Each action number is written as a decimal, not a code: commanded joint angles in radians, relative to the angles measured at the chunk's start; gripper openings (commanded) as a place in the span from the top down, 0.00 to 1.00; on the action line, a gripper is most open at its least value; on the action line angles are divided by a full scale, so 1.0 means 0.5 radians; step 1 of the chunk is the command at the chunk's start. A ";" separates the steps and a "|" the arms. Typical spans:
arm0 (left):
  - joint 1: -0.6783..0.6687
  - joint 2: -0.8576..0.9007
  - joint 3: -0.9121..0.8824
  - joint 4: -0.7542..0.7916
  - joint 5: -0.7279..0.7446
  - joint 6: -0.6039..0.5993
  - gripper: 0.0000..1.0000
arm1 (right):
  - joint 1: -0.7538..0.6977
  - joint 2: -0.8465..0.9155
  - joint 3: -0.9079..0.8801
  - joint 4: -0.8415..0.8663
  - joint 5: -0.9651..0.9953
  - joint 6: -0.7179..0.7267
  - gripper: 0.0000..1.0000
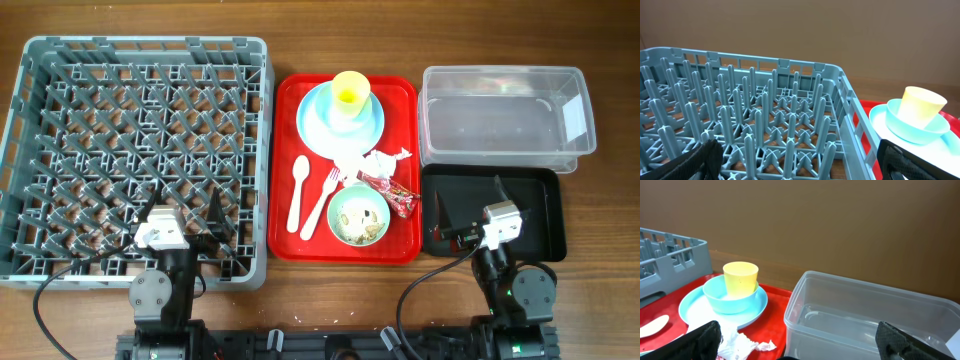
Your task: Sort waste into correct bins and load items into the dishwasher rack
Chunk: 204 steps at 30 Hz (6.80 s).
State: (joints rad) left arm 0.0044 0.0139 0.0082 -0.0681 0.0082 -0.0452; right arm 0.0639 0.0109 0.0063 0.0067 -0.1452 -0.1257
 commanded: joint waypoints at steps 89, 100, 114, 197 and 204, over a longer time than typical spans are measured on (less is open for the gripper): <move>-1.048 2.715 2.400 -1.759 0.096 -0.821 0.78 | 0.005 0.006 -0.002 0.005 0.014 -0.011 0.00; -1.360 3.568 2.400 -1.662 -0.603 -0.914 0.59 | 0.005 0.006 -0.002 0.005 0.015 -0.010 0.00; -1.363 3.761 2.274 -1.343 -0.498 -0.914 0.61 | 0.005 0.006 -0.002 0.005 0.015 -0.010 0.00; -1.524 3.586 2.467 -1.547 -0.084 -0.877 0.72 | 0.005 0.006 -0.002 0.005 0.015 -0.010 0.00; -1.578 3.619 2.405 -1.546 0.140 -0.876 0.75 | 0.005 0.006 -0.002 0.005 0.015 -0.010 0.00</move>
State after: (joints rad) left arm -0.7734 1.8095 1.2350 -0.8436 0.0410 -0.4744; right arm 0.0639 0.0185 0.0063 0.0063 -0.1448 -0.1257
